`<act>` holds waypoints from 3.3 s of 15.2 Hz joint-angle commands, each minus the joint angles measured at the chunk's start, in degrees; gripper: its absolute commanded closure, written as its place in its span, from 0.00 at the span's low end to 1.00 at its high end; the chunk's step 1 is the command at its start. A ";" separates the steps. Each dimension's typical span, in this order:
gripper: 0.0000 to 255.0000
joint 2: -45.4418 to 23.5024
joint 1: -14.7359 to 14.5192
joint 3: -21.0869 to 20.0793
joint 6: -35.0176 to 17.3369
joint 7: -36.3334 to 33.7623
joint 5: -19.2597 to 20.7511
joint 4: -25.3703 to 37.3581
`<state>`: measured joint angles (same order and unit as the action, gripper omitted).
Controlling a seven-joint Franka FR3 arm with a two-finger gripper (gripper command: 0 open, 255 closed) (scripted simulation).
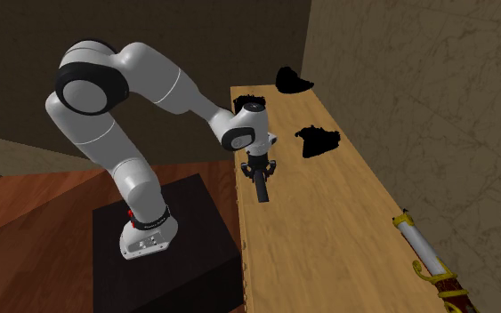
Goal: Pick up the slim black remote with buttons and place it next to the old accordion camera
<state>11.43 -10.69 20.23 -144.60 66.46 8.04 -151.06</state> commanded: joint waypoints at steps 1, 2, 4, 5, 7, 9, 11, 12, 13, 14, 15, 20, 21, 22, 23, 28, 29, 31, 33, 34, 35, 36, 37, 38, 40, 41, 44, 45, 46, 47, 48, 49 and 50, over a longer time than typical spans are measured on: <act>1.00 -0.28 0.04 0.07 -0.38 0.01 0.04 -0.02; 1.00 -0.20 0.07 0.08 -0.31 0.03 0.08 -0.02; 1.00 -0.20 0.05 0.07 -0.24 0.02 0.07 0.04; 1.00 -0.29 0.04 0.05 -0.33 0.02 0.02 0.04; 1.00 1.14 0.19 -0.18 1.58 -0.28 0.42 0.54; 1.00 2.50 0.32 -0.41 3.47 -0.52 0.73 1.10; 1.00 3.79 0.43 -0.64 5.34 -0.72 0.98 1.72; 1.00 4.40 0.48 -0.76 6.28 -0.80 1.08 2.04; 1.00 5.00 0.53 -0.88 7.20 -0.88 1.17 2.38; 1.00 5.58 0.57 -1.00 8.13 -0.95 1.25 2.74; 1.00 6.14 0.60 -1.12 9.04 -1.02 1.31 3.10; 1.00 8.67 0.72 -1.70 13.57 -1.24 1.51 5.12; 1.00 9.13 0.74 -1.81 14.46 -1.28 1.52 5.57; 1.00 9.56 0.75 -1.93 15.34 -1.30 1.53 6.02; 1.00 9.98 0.76 -2.04 16.22 -1.33 1.54 6.49; 1.00 11.81 0.77 -2.58 20.54 -1.40 1.48 8.99; 1.00 12.13 0.76 -2.69 21.39 -1.40 1.46 9.52; 1.00 12.71 0.75 -2.89 23.07 -1.40 1.40 10.63; 1.00 13.24 0.72 -3.09 24.73 -1.40 1.34 11.78; 1.00 13.47 0.71 -3.19 25.56 -1.39 1.30 12.37; 1.00 13.69 0.69 -3.29 26.38 -1.39 1.26 12.97; 1.00 13.90 0.68 -3.38 27.20 -1.38 1.22 13.58; 1.00 14.05 0.66 -3.45 27.84 -1.37 1.19 14.07; 1.00 12.93 -0.02 -4.24 27.66 -2.46 0.63 14.90; 1.00 10.57 -1.33 -5.76 27.35 -4.59 -0.42 16.74; 1.00 9.33 -1.96 -6.49 27.23 -5.62 -0.91 17.76; 1.00 5.42 -3.75 -8.57 27.03 -8.62 -2.25 21.21; 1.00 4.05 -4.31 -9.22 27.02 -9.59 -2.65 22.49; 1.00 2.66 -4.85 -9.86 27.04 -10.54 -3.02 23.83; 1.00 1.24 -5.38 -10.48 27.10 -11.47 -3.37 25.23; 1.00 -0.21 -5.89 -11.08 27.19 -12.40 -3.68 26.71; 1.00 -1.69 -6.38 -11.66 27.31 -13.30 -3.97 28.24; 1.00 -3.19 -6.87 -12.22 27.47 -14.20 -4.23 29.85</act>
<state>10.24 -17.03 8.57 -116.84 53.22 4.19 -122.90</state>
